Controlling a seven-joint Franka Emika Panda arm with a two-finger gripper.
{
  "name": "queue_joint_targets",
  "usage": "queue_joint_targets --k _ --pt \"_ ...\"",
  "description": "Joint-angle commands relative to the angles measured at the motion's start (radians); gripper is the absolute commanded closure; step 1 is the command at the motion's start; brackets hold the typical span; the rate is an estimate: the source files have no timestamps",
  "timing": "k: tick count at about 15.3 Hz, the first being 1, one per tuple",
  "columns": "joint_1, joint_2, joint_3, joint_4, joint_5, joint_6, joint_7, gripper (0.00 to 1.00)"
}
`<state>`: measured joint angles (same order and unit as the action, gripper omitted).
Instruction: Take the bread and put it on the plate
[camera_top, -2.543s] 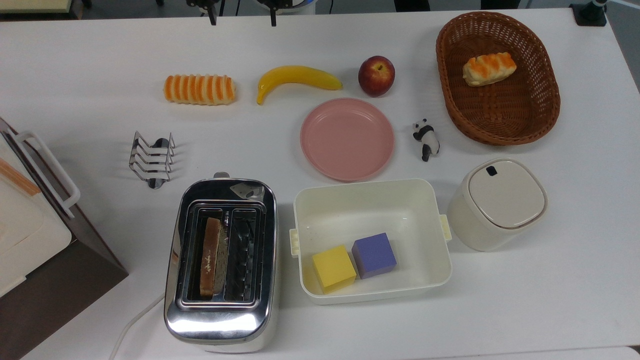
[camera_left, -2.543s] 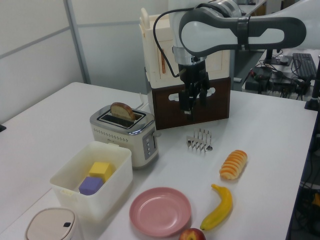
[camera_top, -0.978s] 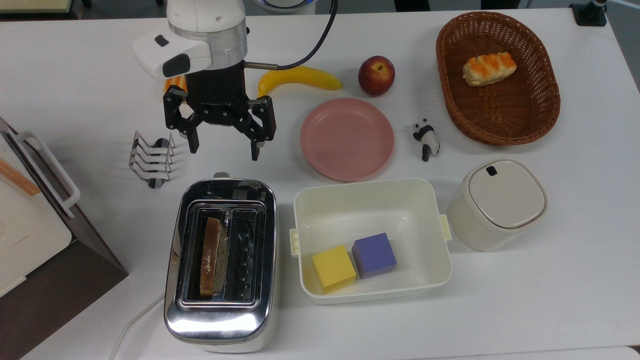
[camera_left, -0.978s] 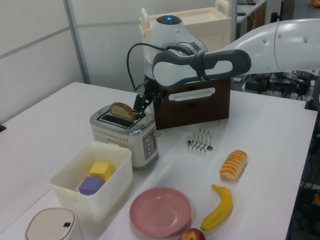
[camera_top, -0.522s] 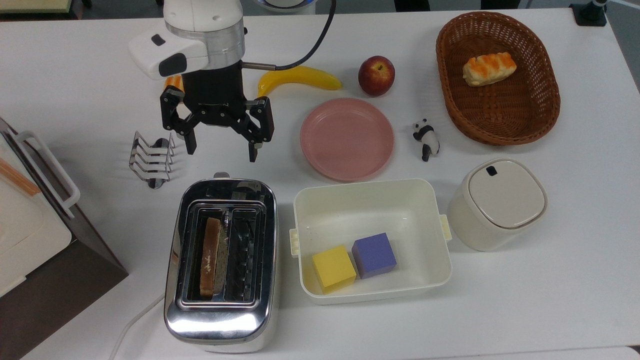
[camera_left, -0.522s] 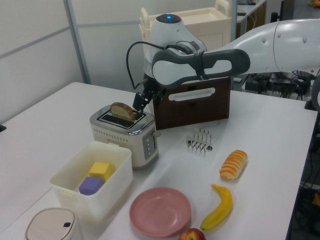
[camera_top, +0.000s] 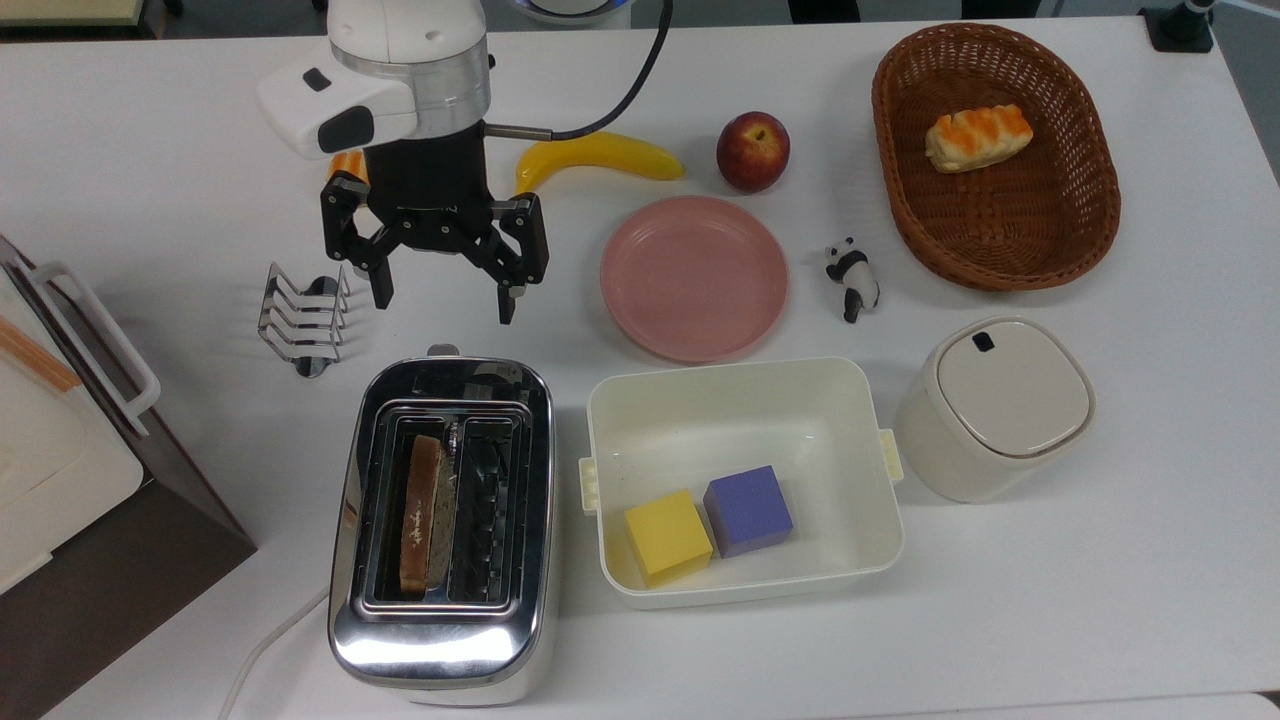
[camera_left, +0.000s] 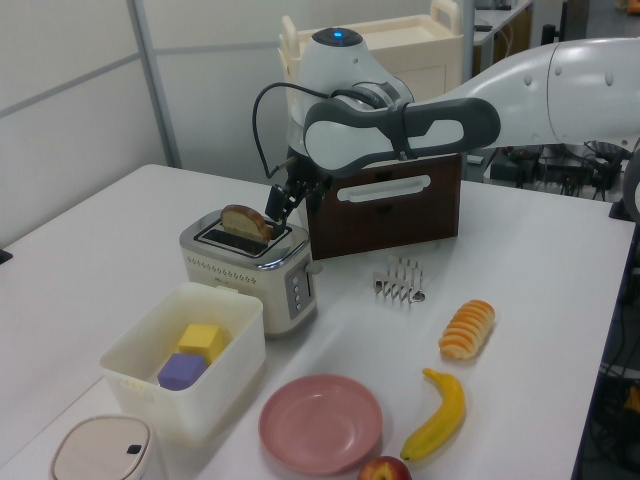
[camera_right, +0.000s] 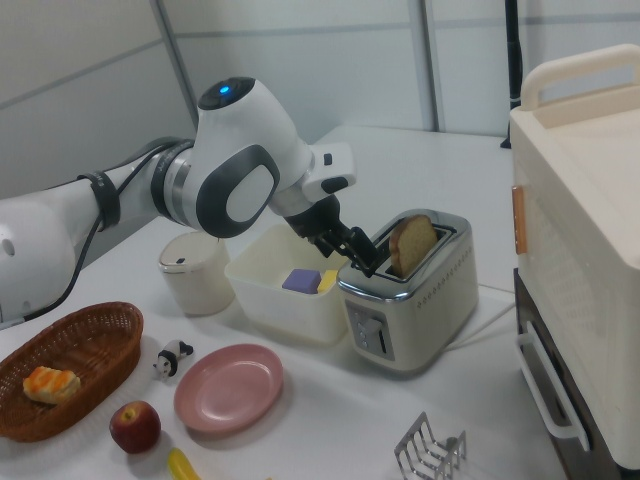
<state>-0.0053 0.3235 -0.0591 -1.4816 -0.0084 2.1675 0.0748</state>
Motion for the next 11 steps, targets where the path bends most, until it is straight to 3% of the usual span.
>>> queue_joint_targets --k 1,6,11 --pt "0.004 -0.001 -0.002 0.0 0.012 0.011 0.014 0.0" --pt "0.004 -0.03 -0.002 -0.017 0.01 -0.011 0.013 0.0" --pt "0.007 -0.101 -0.001 -0.032 0.013 -0.216 -0.006 0.0"
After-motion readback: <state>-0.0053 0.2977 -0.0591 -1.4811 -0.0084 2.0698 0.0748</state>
